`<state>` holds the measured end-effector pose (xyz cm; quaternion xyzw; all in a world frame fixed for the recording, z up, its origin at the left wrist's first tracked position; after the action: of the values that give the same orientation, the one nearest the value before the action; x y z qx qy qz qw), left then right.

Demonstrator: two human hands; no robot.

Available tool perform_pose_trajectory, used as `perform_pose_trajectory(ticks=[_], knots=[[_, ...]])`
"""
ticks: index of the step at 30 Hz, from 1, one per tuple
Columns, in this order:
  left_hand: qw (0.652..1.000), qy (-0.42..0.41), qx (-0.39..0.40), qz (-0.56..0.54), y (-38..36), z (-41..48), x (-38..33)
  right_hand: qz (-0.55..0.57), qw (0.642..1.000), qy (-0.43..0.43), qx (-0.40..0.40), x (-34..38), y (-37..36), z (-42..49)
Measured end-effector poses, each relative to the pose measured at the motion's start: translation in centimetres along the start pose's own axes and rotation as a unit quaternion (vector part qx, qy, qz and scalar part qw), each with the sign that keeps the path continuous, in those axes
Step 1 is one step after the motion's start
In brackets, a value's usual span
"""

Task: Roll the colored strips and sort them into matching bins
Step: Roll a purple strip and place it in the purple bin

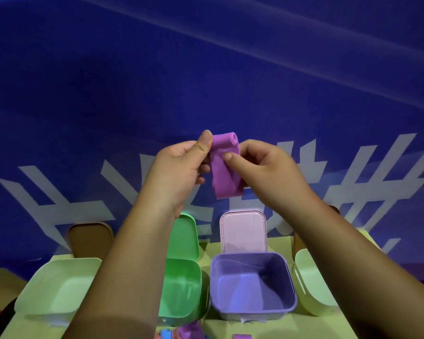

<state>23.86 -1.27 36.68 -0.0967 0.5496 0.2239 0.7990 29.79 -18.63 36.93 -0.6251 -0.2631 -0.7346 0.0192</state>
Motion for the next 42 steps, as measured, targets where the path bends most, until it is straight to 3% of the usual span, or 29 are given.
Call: perform_pose_trajectory(ticks=[5, 13, 20, 31, 36, 42], knots=[[0.998, -0.021, 0.004, 0.055, 0.3, 0.0, -0.4, 0.023, 0.999, 0.021, 0.014, 0.2, -0.2, -0.1], [0.996, -0.029, -0.006, 0.082, 0.2, -0.3, -0.4, -0.029, 0.998, 0.042, -0.039, -0.2, -0.2, -0.1], [0.998, -0.021, 0.002, 0.055, 0.3, -0.3, -0.7, -0.111, 0.991, 0.067, -0.027, -0.1, -0.3, 0.0], [0.998, -0.020, 0.014, 0.052, 0.3, -0.2, -0.7, -0.124, 0.990, 0.066, -0.010, -0.1, -0.7, 0.3], [0.991, -0.034, 0.011, 0.125, 0.5, -0.3, -0.8, -0.119, 0.991, 0.056, -0.019, -0.3, -1.0, 0.4], [0.959, -0.081, 0.009, 0.272, 0.3, -0.9, -1.8, -0.126, 0.990, 0.059, -0.005, -0.4, -1.5, 0.1]])
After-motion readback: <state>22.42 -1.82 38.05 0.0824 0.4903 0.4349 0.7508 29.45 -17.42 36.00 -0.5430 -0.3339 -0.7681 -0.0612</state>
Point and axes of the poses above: each hand's wrist, its own z-axis towards the middle knuckle, its own y-axis out of the back of the hand, x = y × z, the point moved 5 cm from there along z, towards the middle knuckle, and after that the axes turned 15 degrees about -y, right-handed, at the moved point
